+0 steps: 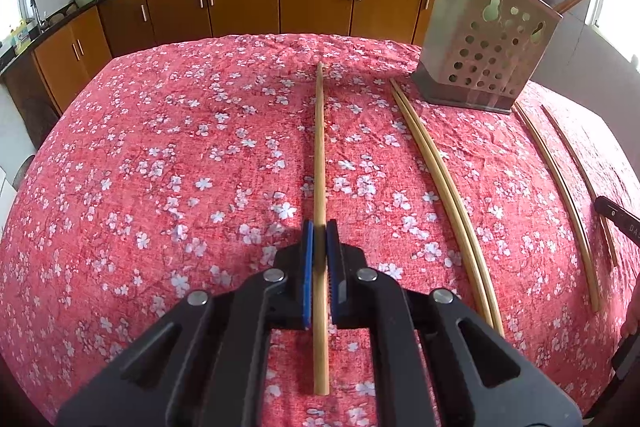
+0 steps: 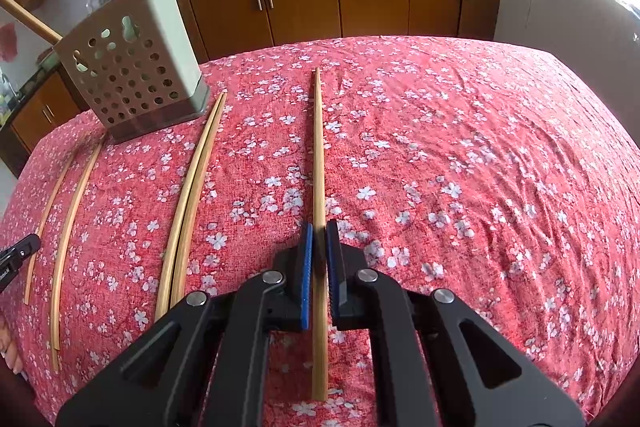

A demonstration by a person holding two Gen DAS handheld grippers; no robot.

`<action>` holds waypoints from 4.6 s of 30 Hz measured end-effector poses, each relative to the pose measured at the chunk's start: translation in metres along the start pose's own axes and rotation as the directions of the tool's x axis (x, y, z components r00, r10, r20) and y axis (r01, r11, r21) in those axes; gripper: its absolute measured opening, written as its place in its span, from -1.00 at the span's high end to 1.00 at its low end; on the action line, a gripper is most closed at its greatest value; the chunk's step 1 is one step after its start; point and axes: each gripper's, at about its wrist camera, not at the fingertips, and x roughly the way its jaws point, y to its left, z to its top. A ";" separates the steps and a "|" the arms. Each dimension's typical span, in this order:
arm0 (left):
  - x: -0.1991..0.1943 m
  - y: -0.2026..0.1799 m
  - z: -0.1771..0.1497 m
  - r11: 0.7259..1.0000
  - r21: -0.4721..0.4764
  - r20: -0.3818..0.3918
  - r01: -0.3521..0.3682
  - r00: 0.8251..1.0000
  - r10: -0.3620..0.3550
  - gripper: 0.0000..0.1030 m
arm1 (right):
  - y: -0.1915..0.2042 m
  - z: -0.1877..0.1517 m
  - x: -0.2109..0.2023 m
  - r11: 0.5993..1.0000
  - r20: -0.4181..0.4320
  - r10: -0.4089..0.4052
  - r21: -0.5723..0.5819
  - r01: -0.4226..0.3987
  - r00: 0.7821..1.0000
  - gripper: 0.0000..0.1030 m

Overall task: Organize utensils
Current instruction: 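Lift both chopsticks upright and carry them toward the holder, then insert both chopsticks into the holder and open both grippers, then move the open left gripper back down toward the remaining chopsticks, then close the left gripper on a bamboo chopstick while the right gripper grasps another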

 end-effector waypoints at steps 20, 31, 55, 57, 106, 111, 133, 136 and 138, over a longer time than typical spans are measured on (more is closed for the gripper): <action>-0.104 0.003 0.065 0.991 -0.011 0.282 0.130 0.952 -0.122 0.85 | -0.004 0.041 -0.108 0.998 0.388 0.042 0.019 -0.053 0.921 0.85; -0.136 -0.003 0.101 0.989 0.013 0.362 0.149 0.921 -0.144 0.86 | 0.006 0.059 -0.127 0.996 0.439 0.072 0.012 -0.086 0.895 0.86; -0.202 -0.088 0.185 0.970 0.144 0.498 0.196 0.832 -0.242 0.86 | 0.076 0.142 -0.177 0.953 0.493 0.300 -0.119 -0.278 0.817 0.86; -0.186 -0.092 0.189 0.974 0.139 0.475 0.177 0.851 -0.223 0.85 | 0.082 0.150 -0.162 0.958 0.467 0.287 -0.124 -0.259 0.837 0.85; -0.021 0.018 0.001 0.988 -0.105 -0.001 0.110 0.994 -0.111 0.59 | 0.055 -0.009 0.002 0.977 -0.072 0.214 0.015 -0.213 0.974 0.67; -0.018 0.001 -0.003 0.984 -0.083 -0.009 0.156 0.988 -0.157 0.59 | 0.062 -0.014 0.009 0.985 -0.072 0.157 -0.057 -0.161 0.985 0.85; 0.002 -0.046 -0.009 0.987 0.008 -0.080 0.160 0.984 -0.159 0.83 | 0.036 -0.016 0.007 0.999 -0.017 0.035 -0.036 -0.036 0.999 0.85; 0.006 -0.038 -0.002 0.994 0.013 -0.069 0.109 0.992 -0.108 0.84 | 0.035 -0.016 0.005 0.999 -0.021 0.033 -0.039 -0.034 0.999 0.84; 0.009 -0.025 0.005 0.997 -0.011 -0.058 0.078 0.995 -0.079 0.83 | 0.034 -0.018 0.004 0.998 -0.023 0.041 -0.037 -0.042 0.999 0.83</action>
